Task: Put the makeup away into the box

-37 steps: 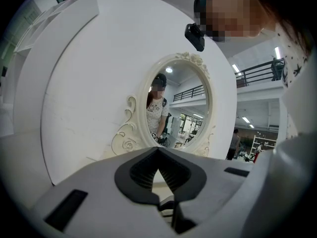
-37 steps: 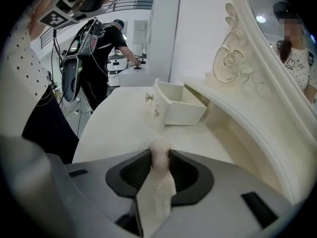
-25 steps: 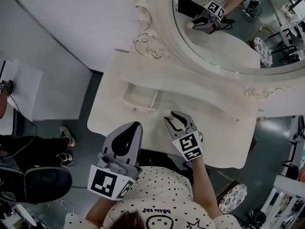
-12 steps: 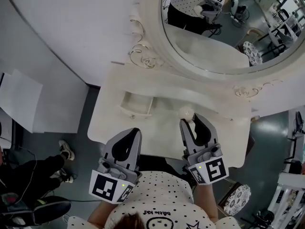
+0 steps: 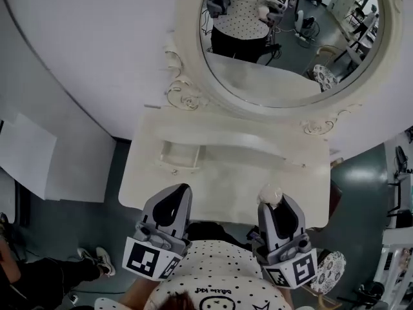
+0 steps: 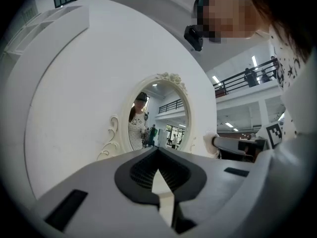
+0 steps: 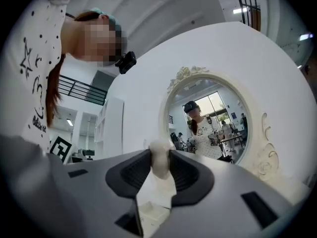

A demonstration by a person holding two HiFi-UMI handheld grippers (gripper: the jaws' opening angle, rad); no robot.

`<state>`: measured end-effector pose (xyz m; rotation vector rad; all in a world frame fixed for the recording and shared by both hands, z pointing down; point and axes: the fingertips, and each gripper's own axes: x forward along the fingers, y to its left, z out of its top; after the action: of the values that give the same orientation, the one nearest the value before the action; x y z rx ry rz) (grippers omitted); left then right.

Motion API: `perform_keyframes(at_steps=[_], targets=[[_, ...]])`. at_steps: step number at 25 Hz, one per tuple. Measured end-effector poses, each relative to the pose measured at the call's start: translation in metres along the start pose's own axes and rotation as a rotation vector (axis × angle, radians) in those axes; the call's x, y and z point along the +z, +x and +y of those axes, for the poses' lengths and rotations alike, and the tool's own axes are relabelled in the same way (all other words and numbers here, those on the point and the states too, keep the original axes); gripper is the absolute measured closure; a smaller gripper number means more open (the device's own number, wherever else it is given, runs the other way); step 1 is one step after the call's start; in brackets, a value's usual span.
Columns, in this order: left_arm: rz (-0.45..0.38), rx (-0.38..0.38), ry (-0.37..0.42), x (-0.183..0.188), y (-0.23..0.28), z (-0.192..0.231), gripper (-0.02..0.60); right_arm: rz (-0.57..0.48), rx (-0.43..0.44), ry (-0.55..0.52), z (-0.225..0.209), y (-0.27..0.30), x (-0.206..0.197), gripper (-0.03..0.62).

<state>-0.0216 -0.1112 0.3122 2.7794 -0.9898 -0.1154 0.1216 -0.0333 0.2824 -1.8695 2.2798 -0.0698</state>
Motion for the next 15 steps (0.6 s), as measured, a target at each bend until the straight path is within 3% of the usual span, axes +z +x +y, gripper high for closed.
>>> perform_keyframes(at_steps=[9,15], targets=[[0.007,-0.017,0.011,-0.002,-0.005,-0.006,0.577,0.079,-0.074,0.000,-0.010,-0.029,-0.024,0.470],[0.008,-0.011,0.015,-0.001,-0.007,-0.006,0.577,0.045,-0.081,-0.013,-0.005,-0.024,-0.019,0.470]])
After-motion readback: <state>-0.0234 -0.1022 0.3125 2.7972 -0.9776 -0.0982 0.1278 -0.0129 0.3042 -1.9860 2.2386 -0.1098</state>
